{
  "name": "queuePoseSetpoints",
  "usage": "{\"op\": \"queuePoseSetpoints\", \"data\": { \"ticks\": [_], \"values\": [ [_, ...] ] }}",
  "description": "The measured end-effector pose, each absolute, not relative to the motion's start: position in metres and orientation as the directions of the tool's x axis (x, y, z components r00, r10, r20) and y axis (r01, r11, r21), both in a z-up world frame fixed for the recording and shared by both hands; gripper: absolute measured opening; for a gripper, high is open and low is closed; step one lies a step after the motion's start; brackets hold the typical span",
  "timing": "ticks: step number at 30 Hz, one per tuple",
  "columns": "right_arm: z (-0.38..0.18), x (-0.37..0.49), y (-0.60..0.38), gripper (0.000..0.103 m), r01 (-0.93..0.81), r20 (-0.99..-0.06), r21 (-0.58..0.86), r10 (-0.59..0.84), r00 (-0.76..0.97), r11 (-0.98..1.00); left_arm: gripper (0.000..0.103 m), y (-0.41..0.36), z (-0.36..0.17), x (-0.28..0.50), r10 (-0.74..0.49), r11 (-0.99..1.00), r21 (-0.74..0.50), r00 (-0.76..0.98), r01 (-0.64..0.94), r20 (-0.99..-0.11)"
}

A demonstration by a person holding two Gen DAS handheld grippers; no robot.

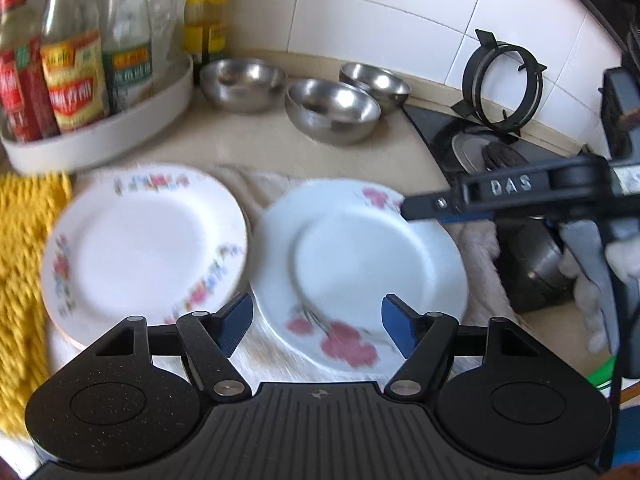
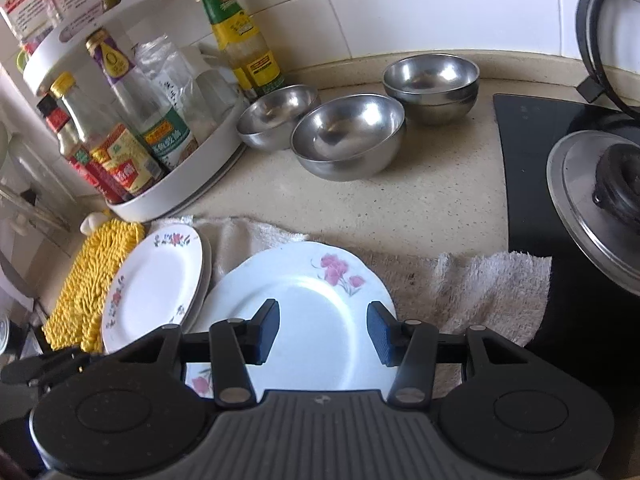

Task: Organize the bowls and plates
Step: 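Move both grippers to the rim of the pink-flower plate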

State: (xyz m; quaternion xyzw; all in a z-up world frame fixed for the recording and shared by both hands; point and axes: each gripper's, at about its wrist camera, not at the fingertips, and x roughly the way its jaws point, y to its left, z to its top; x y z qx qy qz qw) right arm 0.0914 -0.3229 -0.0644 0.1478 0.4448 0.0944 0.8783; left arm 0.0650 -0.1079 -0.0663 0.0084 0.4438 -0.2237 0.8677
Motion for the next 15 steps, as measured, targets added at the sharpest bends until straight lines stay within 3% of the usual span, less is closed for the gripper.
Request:
{"op": "queuePoseSetpoints", "data": {
  "ticks": [15],
  "values": [
    [-0.072,0.098,-0.327,0.070,-0.074,-0.775,0.337,0.321,0.545,0.939,0.078,-0.113,-0.090,0.067,-0.394,0.912,-0.277,0.458,0.303,-0.797]
  ]
}}
